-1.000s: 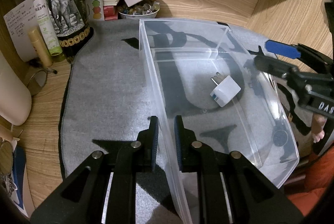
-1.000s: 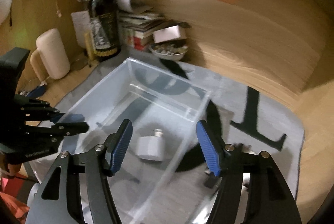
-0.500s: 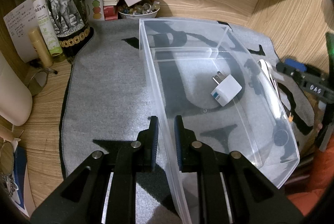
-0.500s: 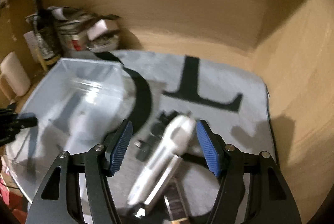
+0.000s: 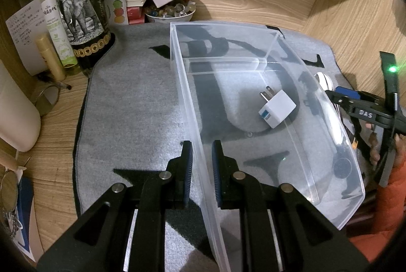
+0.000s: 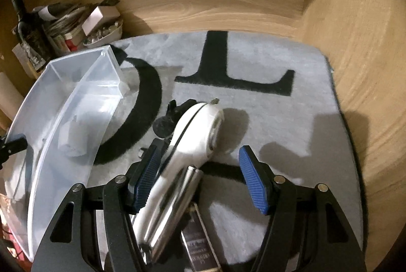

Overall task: Organize rigid objects
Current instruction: 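Grasp the white handheld device with the right gripper, then lift the white device into the box with the right gripper and release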

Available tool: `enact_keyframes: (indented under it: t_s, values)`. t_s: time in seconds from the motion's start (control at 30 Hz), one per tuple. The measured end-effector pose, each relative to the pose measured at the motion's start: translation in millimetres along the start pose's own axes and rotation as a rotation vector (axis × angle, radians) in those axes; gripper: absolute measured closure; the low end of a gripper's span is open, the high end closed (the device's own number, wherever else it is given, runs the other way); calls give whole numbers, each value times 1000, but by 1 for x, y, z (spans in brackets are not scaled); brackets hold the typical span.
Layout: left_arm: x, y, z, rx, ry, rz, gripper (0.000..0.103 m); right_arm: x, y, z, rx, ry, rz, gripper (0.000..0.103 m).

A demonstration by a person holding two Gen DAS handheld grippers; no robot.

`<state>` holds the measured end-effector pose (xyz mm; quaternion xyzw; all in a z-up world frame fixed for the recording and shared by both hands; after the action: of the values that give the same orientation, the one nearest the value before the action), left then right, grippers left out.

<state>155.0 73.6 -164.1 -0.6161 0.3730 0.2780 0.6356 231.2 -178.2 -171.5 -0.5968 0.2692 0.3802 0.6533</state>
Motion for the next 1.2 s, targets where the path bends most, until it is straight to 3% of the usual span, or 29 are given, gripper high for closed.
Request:
enact_keyframes:
  t_s: [0.2,0.27,0.43,0.77,1.2]
  values:
    - [0,0,1,3,-3,0,89,26,-1,4,8,-24,56,43]
    - [0,0,1,4,-3,1,89,28,-2,5,11,-23,51,53]
    - [0,0,1,3,-4,1,89,26,-4,8,3,-31,32,63]
    - [0,0,-1,5,-5,1,89,-6,-19,23,-51,-16,-95,66]
    - [1,-1,-2,5,-5,0,89,-62,-48,59,-94,-77,-257,67]
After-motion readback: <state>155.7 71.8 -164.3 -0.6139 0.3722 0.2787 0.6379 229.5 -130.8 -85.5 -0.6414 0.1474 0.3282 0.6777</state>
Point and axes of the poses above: each gripper's, at about its wrist camera, not at the fingertips, and x roughly the way its jaws point, z to its left, y to its underside, the point moved 8 cm from there along x, roughly the way its jaws point, and after that the axes turned 9 degrees about x, right-handed, at the moved point
